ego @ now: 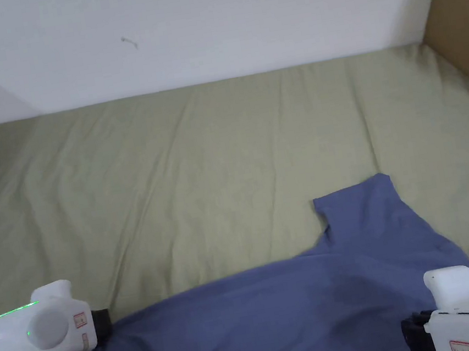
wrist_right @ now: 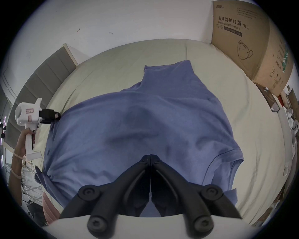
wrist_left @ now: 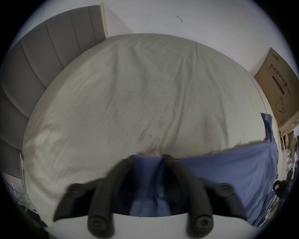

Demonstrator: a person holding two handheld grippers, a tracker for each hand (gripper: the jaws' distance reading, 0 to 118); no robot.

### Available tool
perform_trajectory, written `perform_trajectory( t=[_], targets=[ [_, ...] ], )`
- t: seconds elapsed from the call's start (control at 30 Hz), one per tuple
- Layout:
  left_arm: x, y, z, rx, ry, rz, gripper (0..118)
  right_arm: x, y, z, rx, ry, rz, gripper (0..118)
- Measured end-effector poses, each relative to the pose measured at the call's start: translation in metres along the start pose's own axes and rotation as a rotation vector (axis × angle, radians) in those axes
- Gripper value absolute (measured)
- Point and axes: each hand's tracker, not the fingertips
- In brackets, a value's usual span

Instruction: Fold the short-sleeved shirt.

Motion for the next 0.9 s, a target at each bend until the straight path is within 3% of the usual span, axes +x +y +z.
perform_trajectory(
  t=[0.03, 0.2, 0.23, 0.33, 0.37, 0.5, 0.57, 0.6, 0.63, 0.67, 0.7, 0.77, 0.9],
  targets=[
    [0.003, -0.001, 0.004, 0.000, -0.012, 0.000, 4, 0.005, 0.004, 0.000, 0.004, -0.002, -0.004, 0],
    [0.015, -0.002, 0.015, 0.016, 0.005, -0.078, 3, 0.041, 0.047, 0.002, 0.071, 0.014, -0.071, 2],
    [0.014, 0.000, 0.019, 0.016, -0.001, -0.077, 3, 0.050, 0.060, 0.000, 0.082, -0.002, -0.077, 19],
    [0.004, 0.005, 0.032, 0.050, -0.039, -0.041, 3, 0.074, 0.101, -0.019, 0.070, -0.064, -0.087, 95],
    [0.003, 0.007, 0.037, 0.056, -0.041, -0.040, 3, 0.083, 0.115, -0.031, 0.048, -0.078, -0.083, 96],
    [0.005, 0.010, 0.051, 0.071, -0.052, -0.065, 3, 0.104, 0.147, -0.076, -0.078, -0.112, -0.097, 93],
    [0.005, 0.011, 0.048, 0.073, -0.049, -0.072, 3, 0.104, 0.147, -0.099, -0.175, -0.097, -0.083, 65],
    [0.004, 0.012, 0.048, 0.069, -0.051, -0.072, 3, 0.101, 0.144, -0.106, -0.230, -0.124, -0.061, 65],
    [0.004, 0.012, 0.047, 0.062, -0.053, -0.065, 3, 0.096, 0.141, -0.105, -0.186, -0.165, -0.017, 58],
    [0.004, 0.012, 0.048, 0.060, -0.055, -0.063, 3, 0.089, 0.143, -0.096, -0.166, -0.158, -0.039, 43],
    [0.004, 0.012, 0.048, 0.059, -0.055, -0.065, 3, 0.087, 0.143, -0.090, -0.159, -0.144, -0.037, 18],
    [0.005, 0.012, 0.050, 0.056, -0.054, -0.072, 3, 0.085, 0.143, -0.085, -0.153, -0.112, -0.027, 0],
    [0.007, 0.017, 0.066, 0.065, -0.055, -0.075, 3, 0.081, 0.147, -0.078, -0.153, -0.141, -0.048, 0]
  ],
)
